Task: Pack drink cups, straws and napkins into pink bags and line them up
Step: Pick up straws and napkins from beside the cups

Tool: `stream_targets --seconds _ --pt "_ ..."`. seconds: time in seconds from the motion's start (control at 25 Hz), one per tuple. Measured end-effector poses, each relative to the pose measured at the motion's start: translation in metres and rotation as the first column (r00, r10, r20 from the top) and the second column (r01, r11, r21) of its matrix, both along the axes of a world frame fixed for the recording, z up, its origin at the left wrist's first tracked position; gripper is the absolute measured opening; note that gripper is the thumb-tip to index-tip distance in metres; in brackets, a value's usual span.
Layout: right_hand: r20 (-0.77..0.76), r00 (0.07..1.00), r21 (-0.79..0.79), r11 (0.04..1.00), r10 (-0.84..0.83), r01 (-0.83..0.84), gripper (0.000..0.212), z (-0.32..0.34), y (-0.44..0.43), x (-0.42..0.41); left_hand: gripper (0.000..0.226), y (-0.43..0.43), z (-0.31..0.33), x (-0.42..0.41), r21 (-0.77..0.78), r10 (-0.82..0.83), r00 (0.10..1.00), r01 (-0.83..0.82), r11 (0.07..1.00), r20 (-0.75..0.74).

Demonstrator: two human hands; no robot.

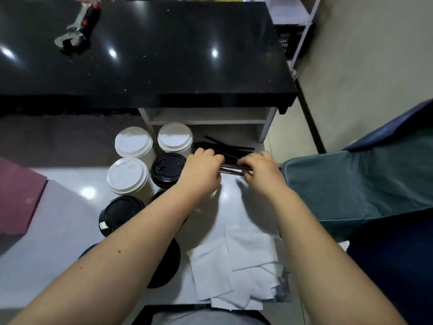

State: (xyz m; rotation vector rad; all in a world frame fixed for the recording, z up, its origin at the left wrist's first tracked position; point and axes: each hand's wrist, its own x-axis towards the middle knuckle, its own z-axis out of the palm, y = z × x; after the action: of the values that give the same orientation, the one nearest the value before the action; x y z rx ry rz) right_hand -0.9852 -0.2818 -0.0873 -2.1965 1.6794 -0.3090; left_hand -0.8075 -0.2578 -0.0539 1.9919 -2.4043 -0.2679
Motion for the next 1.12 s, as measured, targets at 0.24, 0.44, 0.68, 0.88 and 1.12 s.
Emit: stream_targets --seconds 0.24,0.44,0.68,0.88,1.12 --pt "-0.236 0.971 0.031 0.999 0.041 -0.034 0.035 -0.032 -0.057 0.025 0.042 -0.009 -0.009 -0.006 -0.029 0.134 0.991 -0.135 0.990 -0.018" --pt "-0.209 0.978 -0.042 0.999 0.009 -0.018 0.029 -0.049 -0.056 0.026 0.046 -0.010 -0.015 -0.011 -0.018 0.162 0.986 -0.163 0.987 -0.036" --pt "-0.060 0.996 -0.075 0.995 -0.066 0.062 0.025 -0.052 -0.058 0.025 0.046 -0.009 -0.013 -0.010 -0.018 0.181 0.982 -0.182 0.983 -0.045" --pt "0.024 0.993 -0.066 0.991 -0.112 0.113 0.021 -0.045 -0.058 0.017 0.047 -0.007 -0.006 -0.011 -0.030 0.178 0.982 -0.180 0.983 -0.060" --pt "0.170 0.976 0.075 0.989 -0.138 0.127 0.020 -0.034 -0.053 0.001 0.048 0.000 0.000 -0.012 -0.060 0.178 0.980 -0.184 0.981 -0.083"
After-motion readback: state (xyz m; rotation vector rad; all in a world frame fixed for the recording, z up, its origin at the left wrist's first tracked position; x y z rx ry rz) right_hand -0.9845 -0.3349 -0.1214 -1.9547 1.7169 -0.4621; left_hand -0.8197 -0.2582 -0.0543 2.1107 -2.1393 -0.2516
